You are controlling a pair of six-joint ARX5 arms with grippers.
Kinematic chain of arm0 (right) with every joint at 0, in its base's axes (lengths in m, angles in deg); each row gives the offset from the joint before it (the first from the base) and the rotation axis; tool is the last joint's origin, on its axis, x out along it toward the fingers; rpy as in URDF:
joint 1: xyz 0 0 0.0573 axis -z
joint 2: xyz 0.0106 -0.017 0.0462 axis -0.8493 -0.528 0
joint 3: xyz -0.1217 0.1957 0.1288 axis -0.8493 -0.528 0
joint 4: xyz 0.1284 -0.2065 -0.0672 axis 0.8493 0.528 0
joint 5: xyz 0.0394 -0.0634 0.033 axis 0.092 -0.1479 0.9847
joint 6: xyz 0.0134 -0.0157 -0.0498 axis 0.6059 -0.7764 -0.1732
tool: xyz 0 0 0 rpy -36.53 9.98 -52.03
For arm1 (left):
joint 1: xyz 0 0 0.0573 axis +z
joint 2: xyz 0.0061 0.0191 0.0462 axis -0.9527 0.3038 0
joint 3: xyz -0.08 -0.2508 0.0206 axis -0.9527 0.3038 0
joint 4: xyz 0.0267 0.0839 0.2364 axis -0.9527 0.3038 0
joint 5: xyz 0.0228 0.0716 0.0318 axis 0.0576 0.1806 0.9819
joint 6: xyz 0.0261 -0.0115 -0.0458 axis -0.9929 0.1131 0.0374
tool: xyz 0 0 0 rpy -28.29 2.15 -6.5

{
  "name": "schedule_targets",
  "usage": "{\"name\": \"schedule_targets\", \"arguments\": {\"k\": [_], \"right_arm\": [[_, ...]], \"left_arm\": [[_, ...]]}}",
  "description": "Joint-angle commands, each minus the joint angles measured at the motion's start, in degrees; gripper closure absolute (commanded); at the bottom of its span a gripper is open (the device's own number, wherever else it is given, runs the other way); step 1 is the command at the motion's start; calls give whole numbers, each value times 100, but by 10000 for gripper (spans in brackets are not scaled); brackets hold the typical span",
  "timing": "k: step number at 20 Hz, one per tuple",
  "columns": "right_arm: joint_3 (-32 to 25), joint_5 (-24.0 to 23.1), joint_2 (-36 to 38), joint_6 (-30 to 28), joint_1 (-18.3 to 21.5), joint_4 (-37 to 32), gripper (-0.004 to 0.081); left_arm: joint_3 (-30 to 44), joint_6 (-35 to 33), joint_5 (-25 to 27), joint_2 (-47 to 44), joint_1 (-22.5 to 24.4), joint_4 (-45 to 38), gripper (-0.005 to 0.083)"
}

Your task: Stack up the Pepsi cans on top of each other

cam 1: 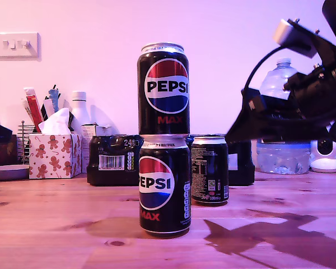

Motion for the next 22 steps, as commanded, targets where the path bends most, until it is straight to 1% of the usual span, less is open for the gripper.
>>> {"name": "schedule_targets", "arguments": {"k": [1,8,14,17,22], "right_arm": [[-11,7,-195,-20,7,-328,-21],[107,59,-1246,22,7,-1349,-21],[778,59,-2124,17,7,-1410,-21],[1016,59,-2516,17,7,-1563,-21],[1445,59,-3106,17,7,-1622,-21]], "left_arm": [[85,17,4,24,-20,46,793],[85,17,42,24,-20,59,793],[85,17,92,24,-20,79,793],[85,17,107,24,-20,79,793],[85,17,149,24,-20,81,793]]}}
